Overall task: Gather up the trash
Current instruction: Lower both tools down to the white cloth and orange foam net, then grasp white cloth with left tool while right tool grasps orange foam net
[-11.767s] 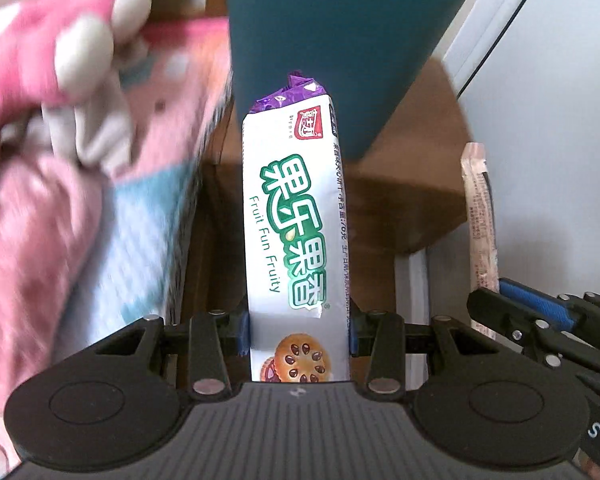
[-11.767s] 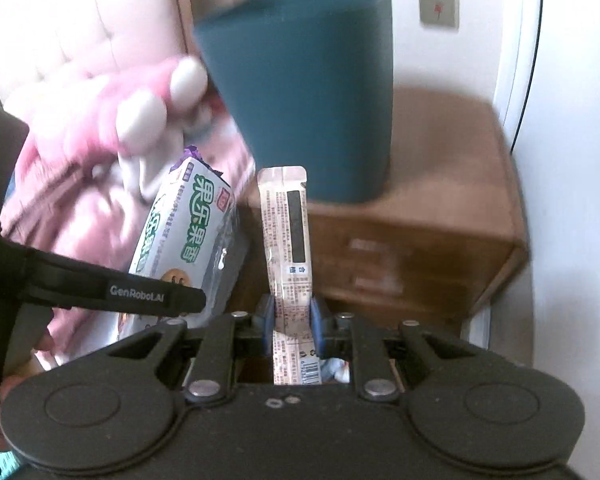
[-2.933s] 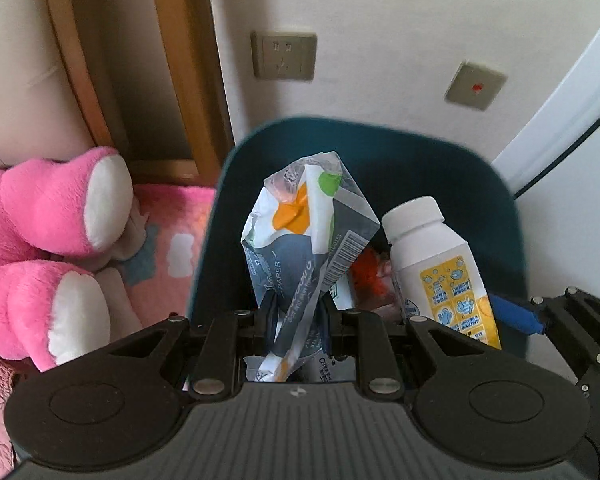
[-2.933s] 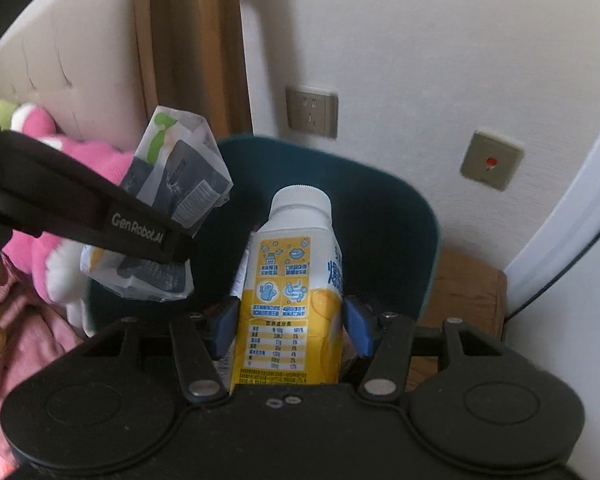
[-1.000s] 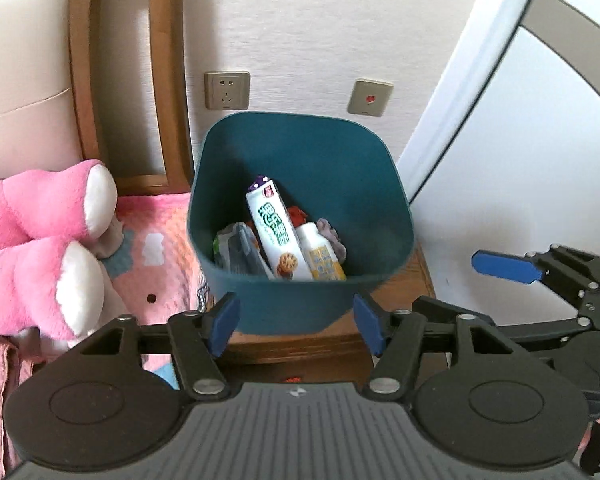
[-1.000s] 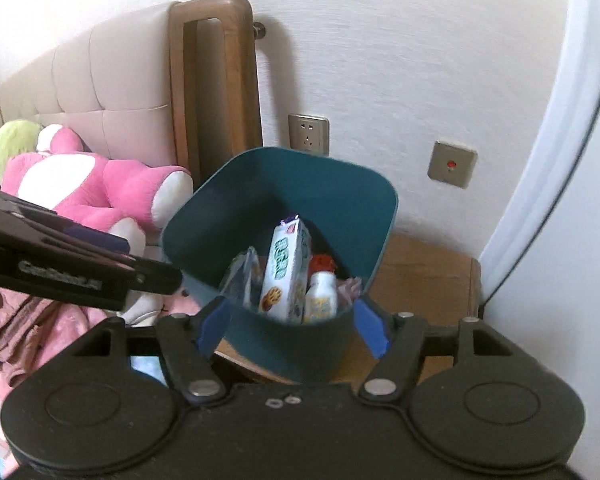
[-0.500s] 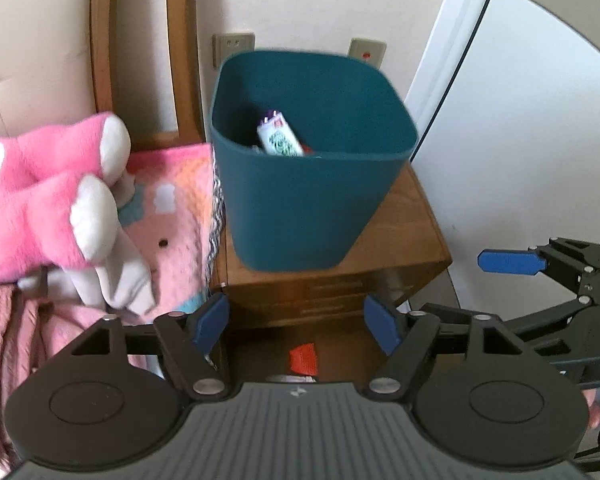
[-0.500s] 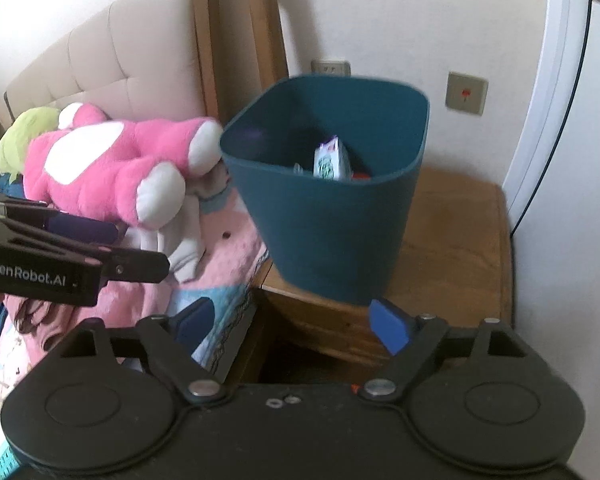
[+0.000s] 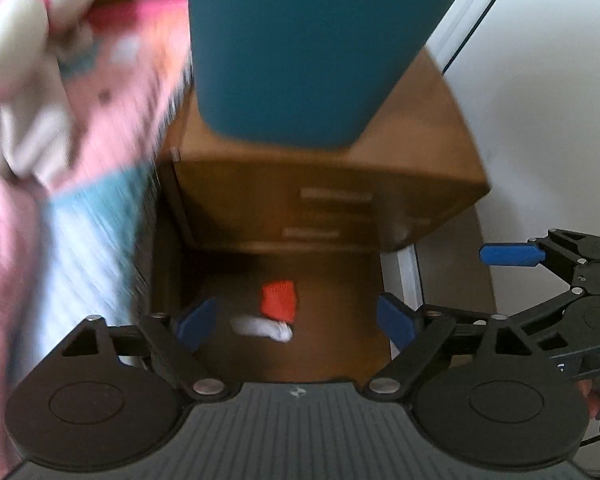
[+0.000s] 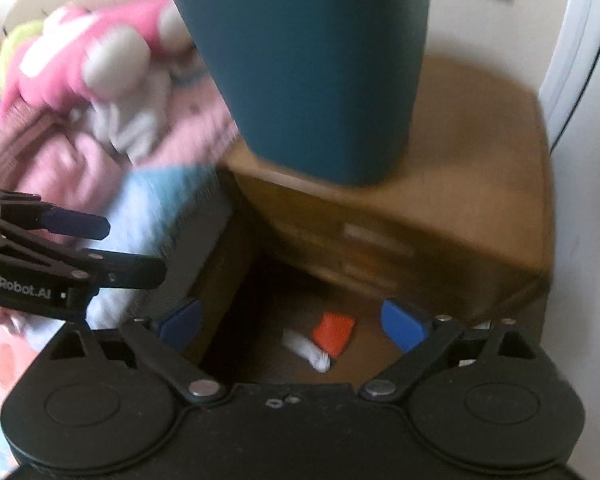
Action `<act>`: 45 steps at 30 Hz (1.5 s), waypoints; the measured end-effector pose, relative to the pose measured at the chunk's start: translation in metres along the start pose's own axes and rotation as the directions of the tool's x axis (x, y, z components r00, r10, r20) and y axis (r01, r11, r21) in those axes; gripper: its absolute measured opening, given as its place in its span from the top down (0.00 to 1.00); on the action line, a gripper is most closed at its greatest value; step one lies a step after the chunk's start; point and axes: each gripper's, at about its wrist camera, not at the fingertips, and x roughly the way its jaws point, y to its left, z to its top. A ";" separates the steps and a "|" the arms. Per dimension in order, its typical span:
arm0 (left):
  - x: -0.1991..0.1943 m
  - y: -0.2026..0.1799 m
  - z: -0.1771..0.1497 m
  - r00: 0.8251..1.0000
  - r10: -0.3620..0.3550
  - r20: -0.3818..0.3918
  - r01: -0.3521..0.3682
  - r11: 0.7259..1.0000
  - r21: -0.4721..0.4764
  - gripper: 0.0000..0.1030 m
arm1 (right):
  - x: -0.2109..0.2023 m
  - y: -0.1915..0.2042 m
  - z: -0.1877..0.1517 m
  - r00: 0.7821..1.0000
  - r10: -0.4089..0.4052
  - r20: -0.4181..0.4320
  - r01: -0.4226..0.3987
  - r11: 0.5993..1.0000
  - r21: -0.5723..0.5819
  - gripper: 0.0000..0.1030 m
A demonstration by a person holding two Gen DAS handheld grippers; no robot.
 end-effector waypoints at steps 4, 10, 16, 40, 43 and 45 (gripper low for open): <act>0.066 0.019 -0.026 0.997 -0.004 -0.073 -0.002 0.997 -0.072 0.00 | 0.058 -0.015 -0.028 0.997 -0.002 -0.071 0.004 1.000 0.018 0.06; 0.174 0.035 -0.065 0.984 0.056 -0.172 -0.071 0.994 -0.084 0.00 | 0.158 -0.052 -0.060 0.991 0.003 -0.134 0.015 0.990 0.137 0.06; 0.280 0.046 -0.102 0.970 0.102 -0.222 -0.127 0.987 -0.101 0.00 | 0.270 -0.088 -0.084 0.985 0.007 -0.170 0.029 0.977 0.209 0.06; 0.524 0.029 -0.151 0.957 0.147 -0.251 -0.143 0.989 0.035 0.00 | 0.545 -0.111 -0.119 0.929 0.067 -0.365 -0.020 0.991 0.132 0.08; 0.540 0.029 -0.151 0.952 0.147 -0.269 -0.138 0.989 0.054 0.01 | 0.557 -0.112 -0.123 0.917 0.069 -0.393 -0.029 0.994 0.107 0.13; 0.544 0.032 -0.150 0.951 0.153 -0.270 -0.145 0.988 0.050 0.05 | 0.563 -0.112 -0.126 0.913 0.058 -0.404 -0.026 0.996 0.086 0.17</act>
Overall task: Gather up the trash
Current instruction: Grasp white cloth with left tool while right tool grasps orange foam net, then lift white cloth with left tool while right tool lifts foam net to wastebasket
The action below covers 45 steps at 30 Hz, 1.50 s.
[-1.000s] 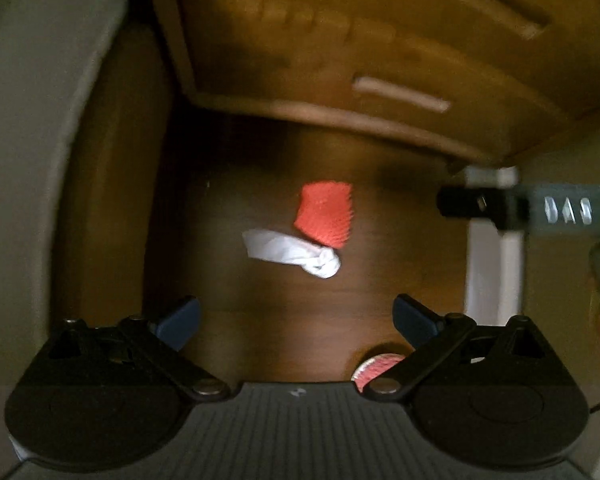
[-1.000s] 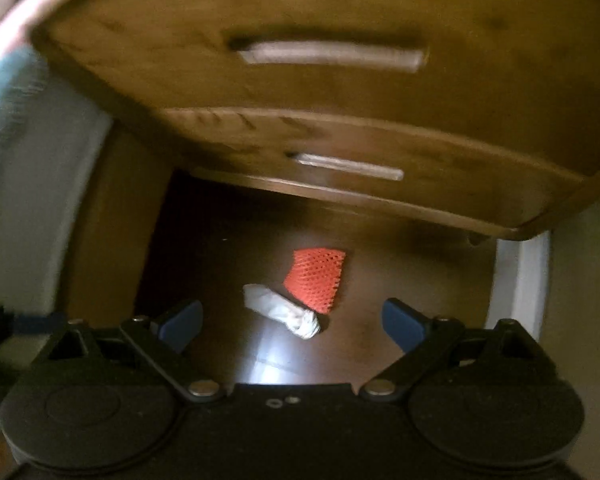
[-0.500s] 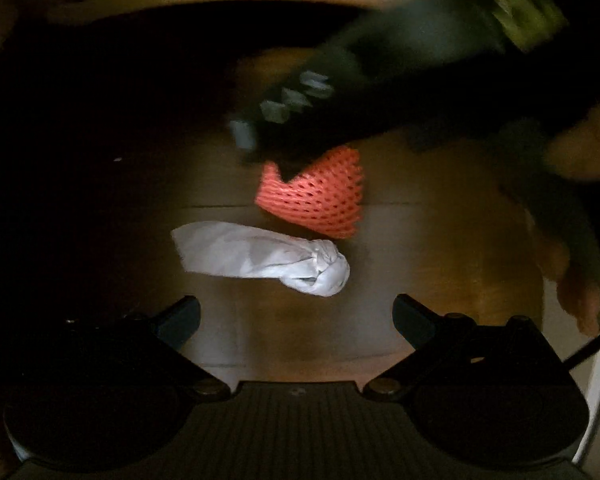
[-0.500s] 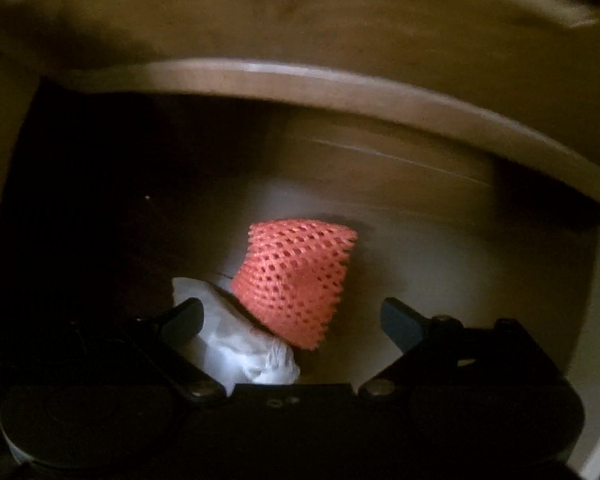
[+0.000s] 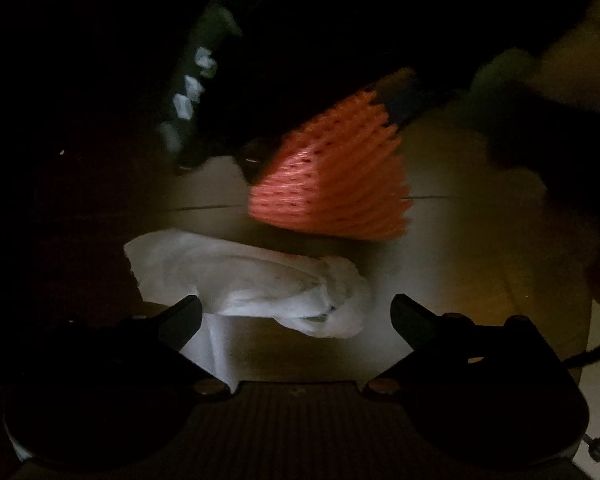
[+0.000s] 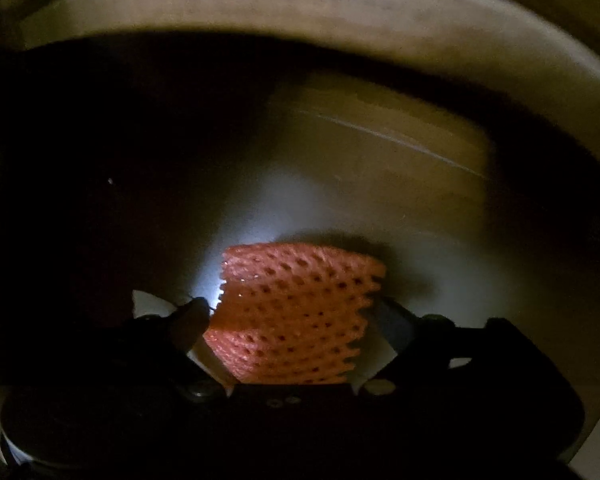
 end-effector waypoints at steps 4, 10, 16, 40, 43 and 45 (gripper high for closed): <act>0.006 0.007 0.004 1.000 0.001 -0.016 -0.001 1.000 -0.020 0.25 | 0.007 -0.004 -0.004 1.000 -0.007 0.002 0.007 1.000 0.029 0.28; 0.006 0.018 0.010 0.999 -0.023 -0.022 0.022 0.997 -0.074 0.56 | -0.003 -0.008 -0.008 0.999 -0.016 0.041 0.012 0.995 0.100 0.63; -0.009 0.035 0.011 0.999 -0.040 -0.023 0.037 0.990 -0.140 0.68 | -0.020 -0.019 -0.029 0.995 -0.026 0.098 0.013 0.992 0.129 0.89; -0.304 0.057 -0.031 0.979 -0.131 0.158 0.166 0.959 -0.232 0.68 | -0.278 -0.010 -0.157 0.947 0.018 0.321 -0.156 0.900 0.408 0.90; -0.370 0.052 -0.026 0.969 -0.144 0.202 0.188 0.958 -0.217 0.68 | -0.347 0.005 -0.161 0.932 0.016 0.361 -0.161 0.913 0.374 0.90; -0.415 0.047 -0.020 0.964 -0.128 0.232 0.175 0.965 -0.196 0.68 | -0.394 0.017 -0.159 0.918 0.020 0.397 -0.168 0.924 0.343 0.90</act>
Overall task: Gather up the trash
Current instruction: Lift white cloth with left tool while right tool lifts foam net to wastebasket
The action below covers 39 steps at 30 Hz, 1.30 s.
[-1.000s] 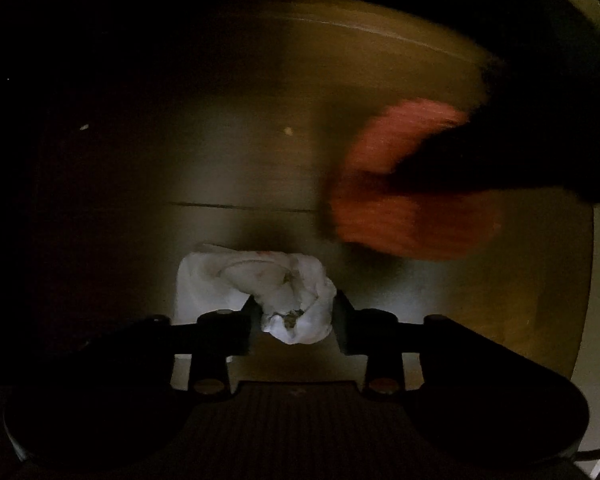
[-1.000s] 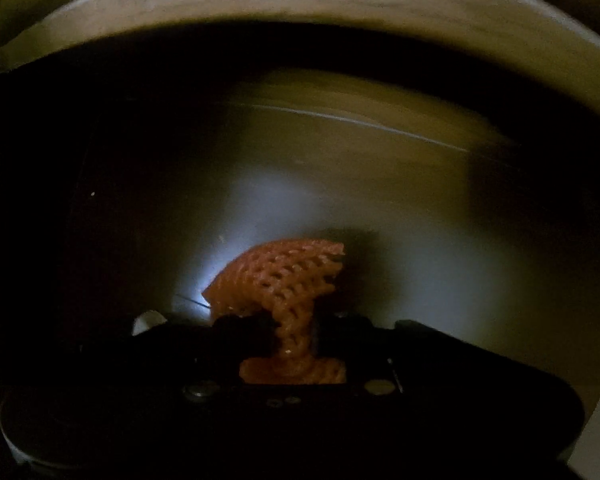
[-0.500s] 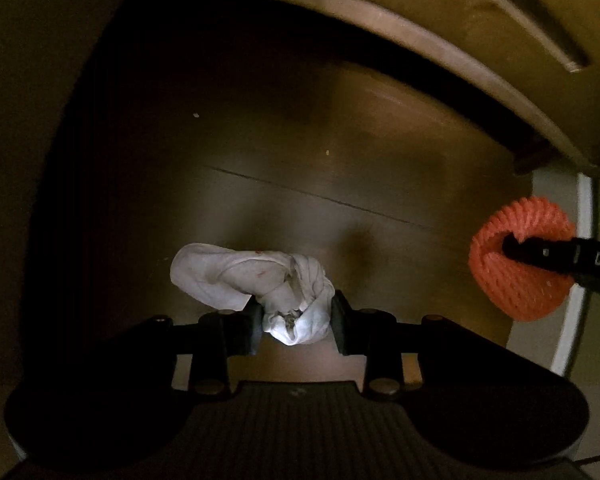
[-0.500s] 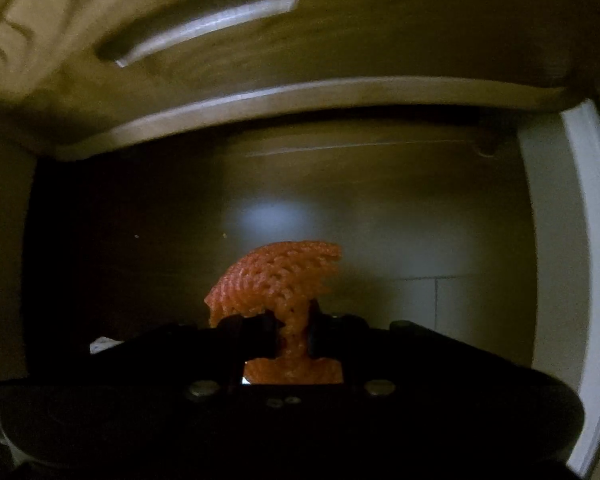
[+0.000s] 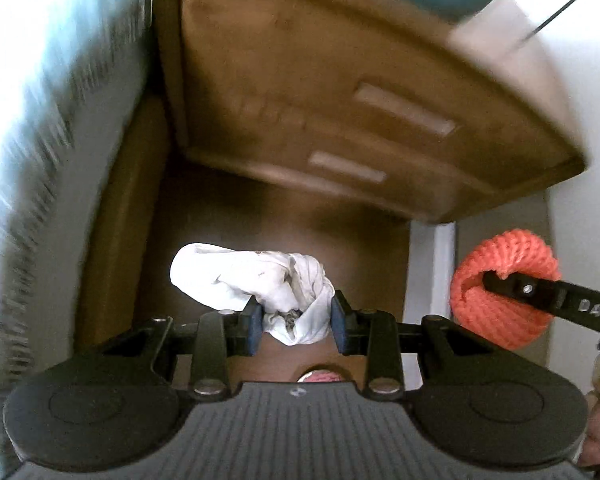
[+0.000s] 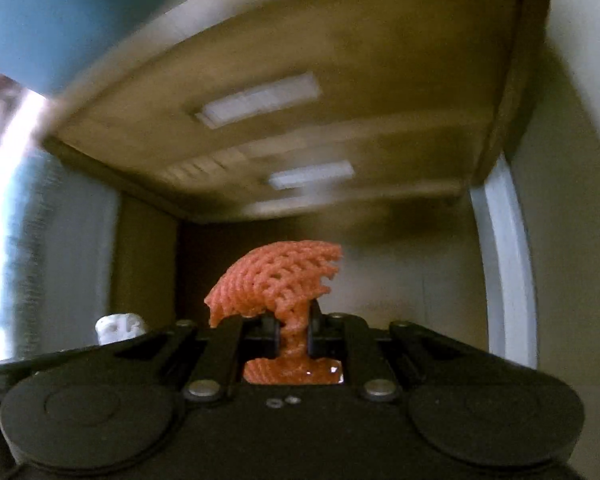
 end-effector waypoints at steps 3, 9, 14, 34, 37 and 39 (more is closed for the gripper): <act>-0.058 -0.019 0.021 0.999 -0.011 0.050 0.009 1.000 0.029 0.68 | -0.065 0.026 0.026 0.998 0.023 0.061 -0.019 0.998 -0.062 0.90; -0.172 -0.051 0.068 0.987 -0.036 0.159 0.027 0.998 0.057 0.68 | -0.181 0.078 0.078 0.980 0.096 0.177 -0.070 0.987 -0.144 0.90; -0.248 -0.071 0.108 0.968 -0.048 0.245 0.035 0.998 0.057 0.68 | -0.252 0.109 0.125 0.950 0.153 0.271 -0.092 0.970 -0.223 0.90; -0.386 -0.126 0.189 0.866 0.060 0.497 -0.104 0.993 0.061 0.67 | -0.332 0.198 0.223 0.905 0.271 0.329 -0.101 0.886 -0.452 0.90; -0.376 -0.121 0.211 0.879 0.074 0.471 -0.124 0.989 0.077 0.67 | -0.330 0.205 0.231 0.909 0.265 0.320 -0.096 0.883 -0.460 0.90; -0.365 -0.118 0.226 0.891 0.077 0.448 -0.130 0.988 0.088 0.67 | -0.327 0.210 0.237 0.914 0.252 0.319 -0.080 0.881 -0.467 0.90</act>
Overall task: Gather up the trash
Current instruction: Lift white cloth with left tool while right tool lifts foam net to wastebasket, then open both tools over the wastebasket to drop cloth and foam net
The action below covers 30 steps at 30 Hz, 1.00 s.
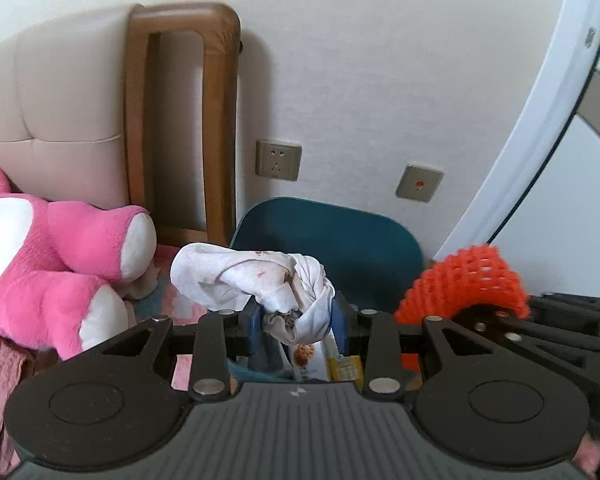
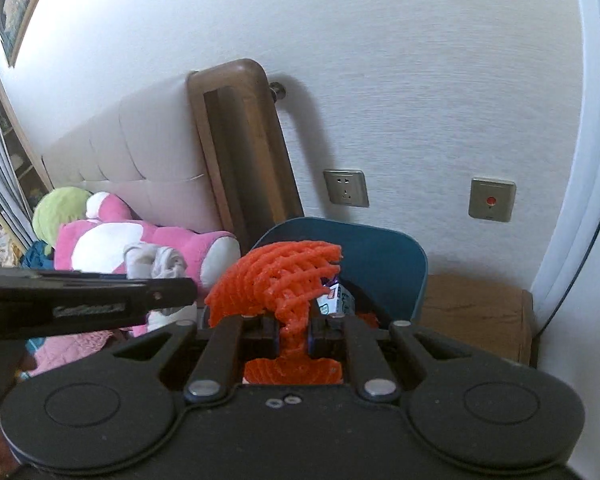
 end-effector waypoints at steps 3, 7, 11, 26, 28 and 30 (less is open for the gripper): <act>0.032 0.001 0.013 0.999 -0.009 -0.045 0.011 0.999 0.041 0.67 | 0.014 0.003 0.007 0.999 -0.029 -0.015 0.029 0.999 -0.020 0.90; 0.070 -0.002 0.023 0.993 -0.028 -0.113 0.041 0.993 0.110 0.67 | 0.035 0.007 0.013 0.996 -0.080 -0.050 0.078 0.996 -0.039 0.90; 0.107 -0.003 0.029 0.981 -0.053 -0.185 0.081 0.985 0.150 0.67 | 0.058 0.008 0.016 0.986 -0.131 -0.101 0.126 0.991 -0.056 0.90; 0.195 -0.008 0.015 0.917 -0.031 -0.398 0.151 0.950 0.273 0.67 | 0.146 0.020 -0.016 0.894 -0.289 -0.342 0.208 0.944 -0.254 0.87; 0.200 -0.011 0.011 0.915 -0.011 -0.404 0.147 0.940 0.308 0.67 | 0.151 0.020 -0.021 0.887 -0.295 -0.355 0.212 0.943 -0.255 0.86; 0.206 -0.013 0.006 0.909 0.001 -0.417 0.151 0.931 0.331 0.67 | 0.155 0.020 -0.024 0.878 -0.308 -0.366 0.223 0.940 -0.256 0.85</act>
